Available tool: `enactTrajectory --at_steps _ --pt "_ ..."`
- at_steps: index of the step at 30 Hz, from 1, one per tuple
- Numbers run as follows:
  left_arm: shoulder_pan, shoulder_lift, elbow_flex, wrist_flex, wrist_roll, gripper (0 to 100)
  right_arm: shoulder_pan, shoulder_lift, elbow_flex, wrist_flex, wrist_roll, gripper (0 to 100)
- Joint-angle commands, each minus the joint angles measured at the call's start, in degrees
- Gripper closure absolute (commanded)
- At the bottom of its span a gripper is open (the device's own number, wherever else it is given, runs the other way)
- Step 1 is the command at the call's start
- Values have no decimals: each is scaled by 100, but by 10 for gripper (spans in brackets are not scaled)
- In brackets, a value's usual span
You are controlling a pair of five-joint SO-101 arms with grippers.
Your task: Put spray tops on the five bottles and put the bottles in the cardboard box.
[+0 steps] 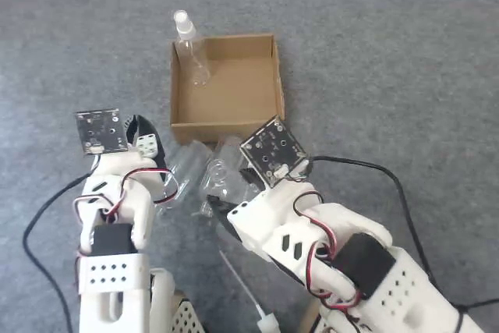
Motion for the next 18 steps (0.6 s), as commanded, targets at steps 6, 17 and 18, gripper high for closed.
enactTrajectory --at_steps 6,17,18 --pt "9 -70 -892 695 -18 987 75 -154 70 -207 571 972" --pt "853 -70 -1429 1380 -62 987 66 -1385 1732 -1622 905 972" --pt "905 -70 -1429 1363 -62 987 57 -1508 1899 -1745 1081 972"
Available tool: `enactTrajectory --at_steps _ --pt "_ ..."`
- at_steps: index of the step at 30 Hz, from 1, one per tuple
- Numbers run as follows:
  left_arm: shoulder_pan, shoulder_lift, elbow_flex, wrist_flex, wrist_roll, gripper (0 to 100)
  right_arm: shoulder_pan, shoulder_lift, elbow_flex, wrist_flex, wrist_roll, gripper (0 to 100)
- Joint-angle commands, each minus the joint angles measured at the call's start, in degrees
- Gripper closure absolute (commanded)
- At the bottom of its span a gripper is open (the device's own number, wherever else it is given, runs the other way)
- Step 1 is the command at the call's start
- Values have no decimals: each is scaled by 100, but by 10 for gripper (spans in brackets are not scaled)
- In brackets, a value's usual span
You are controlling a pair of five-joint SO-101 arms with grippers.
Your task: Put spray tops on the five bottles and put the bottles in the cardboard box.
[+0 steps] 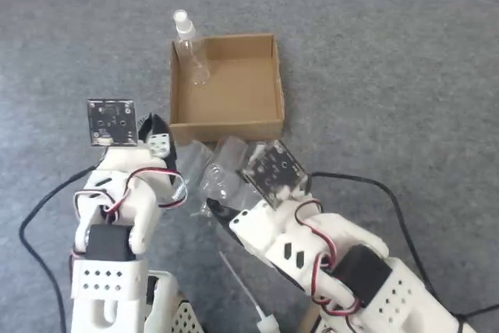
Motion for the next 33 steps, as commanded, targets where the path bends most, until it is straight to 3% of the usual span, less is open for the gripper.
enactTrajectory --at_steps 1,8,22,27,33 --pt "325 -70 -391 0 -35 987 40 -690 563 -699 633 972" --pt "941 -70 -743 431 -35 987 57 -1015 1222 -1323 826 972" --pt "2031 -70 -848 1002 -484 987 66 -1015 1257 -1314 809 972" --pt "1916 -70 -892 1002 -466 987 101 -1024 1257 -1279 800 972" --pt "1011 -79 -1059 967 -132 987 312 -1042 1257 -1279 791 972"
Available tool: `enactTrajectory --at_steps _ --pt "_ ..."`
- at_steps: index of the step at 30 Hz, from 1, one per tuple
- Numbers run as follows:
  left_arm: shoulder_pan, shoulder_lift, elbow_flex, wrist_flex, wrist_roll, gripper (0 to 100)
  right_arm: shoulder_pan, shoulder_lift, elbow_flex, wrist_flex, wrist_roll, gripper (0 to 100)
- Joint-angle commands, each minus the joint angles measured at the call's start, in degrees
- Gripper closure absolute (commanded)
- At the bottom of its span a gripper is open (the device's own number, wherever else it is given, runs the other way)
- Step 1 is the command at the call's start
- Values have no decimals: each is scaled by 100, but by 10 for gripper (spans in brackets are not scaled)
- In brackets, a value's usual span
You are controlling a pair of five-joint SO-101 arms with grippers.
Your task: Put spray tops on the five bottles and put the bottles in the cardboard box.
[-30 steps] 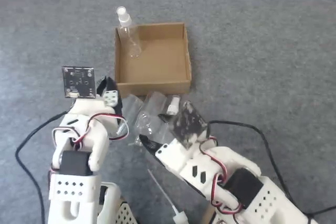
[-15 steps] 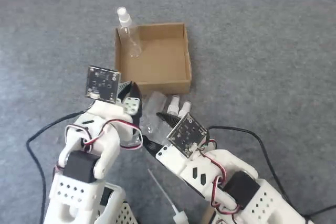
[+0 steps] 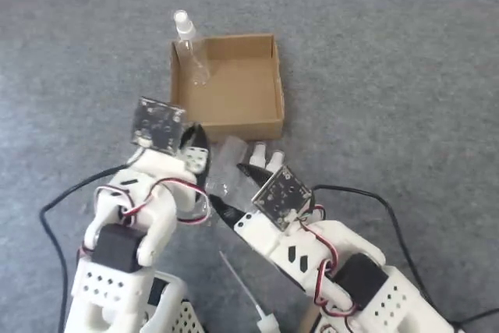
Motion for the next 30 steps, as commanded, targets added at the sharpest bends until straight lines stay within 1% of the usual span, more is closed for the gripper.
enactTrajectory --at_steps 1,5,10,16,22,28,30 --pt "-448 -70 -418 -18 334 987 136 -171 -62 -119 35 972" --pt "-580 -70 -409 -18 343 987 136 -215 0 -136 35 972" --pt "-519 -62 -233 -70 290 987 136 -215 18 -163 35 972" --pt "-149 -62 251 -343 -167 987 136 -215 18 -171 26 972" --pt "167 -62 295 -308 -176 987 136 -215 18 -171 26 972" --pt "659 -62 418 -308 -185 987 136 -215 26 -163 26 972" --pt "712 -62 418 -308 -185 987 136 -215 26 -154 26 972"
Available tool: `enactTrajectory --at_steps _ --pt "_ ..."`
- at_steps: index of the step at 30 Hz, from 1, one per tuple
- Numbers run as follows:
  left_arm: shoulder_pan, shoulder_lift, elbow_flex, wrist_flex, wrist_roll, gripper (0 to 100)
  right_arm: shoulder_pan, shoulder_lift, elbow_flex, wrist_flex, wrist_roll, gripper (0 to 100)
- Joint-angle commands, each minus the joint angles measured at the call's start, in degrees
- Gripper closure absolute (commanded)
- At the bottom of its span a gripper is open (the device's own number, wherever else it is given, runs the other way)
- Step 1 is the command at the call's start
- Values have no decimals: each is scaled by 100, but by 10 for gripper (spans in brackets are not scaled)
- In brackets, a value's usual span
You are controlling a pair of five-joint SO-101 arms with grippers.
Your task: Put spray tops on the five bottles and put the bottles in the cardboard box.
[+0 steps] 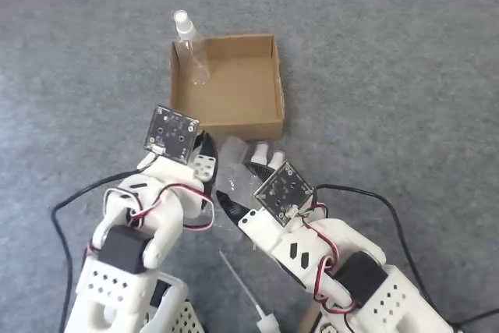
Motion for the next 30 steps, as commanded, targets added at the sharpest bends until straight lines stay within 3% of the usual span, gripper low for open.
enactTrajectory --at_steps 1,16,22,30 --pt "308 0 -40 -185 -53 987 13 -180 -88 -145 35 972" --pt "501 0 -84 -79 -53 987 22 -180 -97 -119 44 972" --pt "-70 0 -251 -53 -26 987 567 -303 -176 -110 44 972" --pt "-563 0 -277 -53 -53 981 646 -1059 -202 321 79 972"
